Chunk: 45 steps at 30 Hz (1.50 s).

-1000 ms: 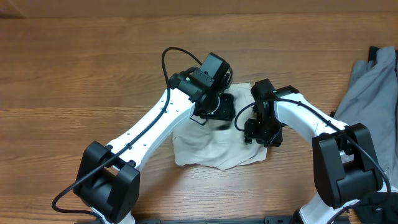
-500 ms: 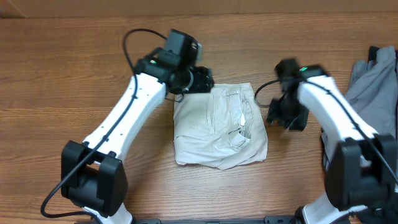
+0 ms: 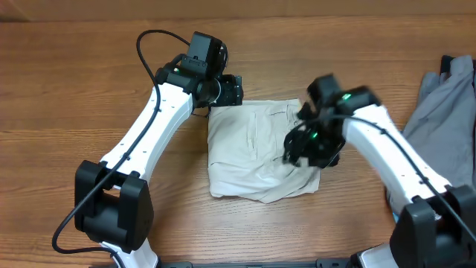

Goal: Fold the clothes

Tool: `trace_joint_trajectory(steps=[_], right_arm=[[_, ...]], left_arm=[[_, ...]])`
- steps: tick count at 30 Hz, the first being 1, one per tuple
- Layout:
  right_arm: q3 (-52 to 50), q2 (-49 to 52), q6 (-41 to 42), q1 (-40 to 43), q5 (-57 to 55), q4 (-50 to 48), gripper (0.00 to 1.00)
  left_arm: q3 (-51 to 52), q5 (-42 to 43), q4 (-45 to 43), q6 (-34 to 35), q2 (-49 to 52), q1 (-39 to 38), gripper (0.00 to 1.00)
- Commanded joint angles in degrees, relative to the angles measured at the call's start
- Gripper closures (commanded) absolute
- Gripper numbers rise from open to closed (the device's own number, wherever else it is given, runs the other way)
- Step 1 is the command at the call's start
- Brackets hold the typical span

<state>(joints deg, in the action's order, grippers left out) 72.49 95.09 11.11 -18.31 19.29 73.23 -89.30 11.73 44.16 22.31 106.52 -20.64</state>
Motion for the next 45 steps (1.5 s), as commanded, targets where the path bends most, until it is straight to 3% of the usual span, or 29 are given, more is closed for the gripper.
trace_joint_trajectory(steps=[1, 2, 3, 4, 5, 7, 13, 20, 30, 35, 37, 45], right_arm=[[-7.82, 0.17, 4.63, -1.7, -0.81, -5.35, 0.44], [-10.49, 0.17, 8.09, -1.73, -4.31, -7.3, 0.62], [-12.72, 0.17, 12.17, -1.7, -9.46, -8.46, 0.73], [-14.45, 0.17, 17.33, -1.36, -15.52, -8.63, 0.83], [-16.2, 0.17, 23.91, -0.83, -22.45, -8.28, 0.84], [-18.64, 0.17, 30.42, 0.15, -29.49, -8.28, 0.84], [-19.93, 0.17, 27.43, 1.44, -26.34, -11.04, 0.82], [-17.79, -0.94, 24.44, 1.36, -16.46, -9.86, 0.8], [-14.01, -8.15, 24.39, 0.22, -4.61, -2.91, 0.75], [-14.19, -8.24, 20.17, -3.34, 0.81, -4.74, 0.74], [-14.58, -8.04, 19.93, -5.38, 1.27, -7.52, 0.66], [-17.59, -1.75, 20.17, -7.98, 0.81, -14.36, 0.63]], left_arm=[[-1.36, -0.79, 0.17, -0.92, 0.63, -0.37, 0.24], [-1.36, -0.76, 0.2, -0.92, 0.63, -0.37, 0.24], [-1.36, -0.76, 0.26, -0.92, 0.63, -0.37, 0.24], [-1.36, -0.76, 0.44, -0.92, 0.63, -0.37, 0.24], [-1.36, -0.79, 0.59, -0.92, 0.63, -0.37, 0.24], [-1.36, -0.79, 0.74, -0.94, 0.63, -0.37, 0.24], [-1.36, -0.79, -0.5, -0.94, 0.7, -0.39, 0.23], [-1.33, -3.76, -2.43, -2.08, 2.43, -0.37, 0.19], [-1.33, -2.71, -11.67, -7.15, 11.23, -0.35, 0.18], [-1.33, -2.78, -10.38, -7.15, 15.37, -0.35, 0.2], [-1.33, -2.73, -8.31, -7.15, 16.92, -0.35, 0.23], [-1.33, -2.71, 12.92, -7.1, 18.32, -0.37, 0.51]])
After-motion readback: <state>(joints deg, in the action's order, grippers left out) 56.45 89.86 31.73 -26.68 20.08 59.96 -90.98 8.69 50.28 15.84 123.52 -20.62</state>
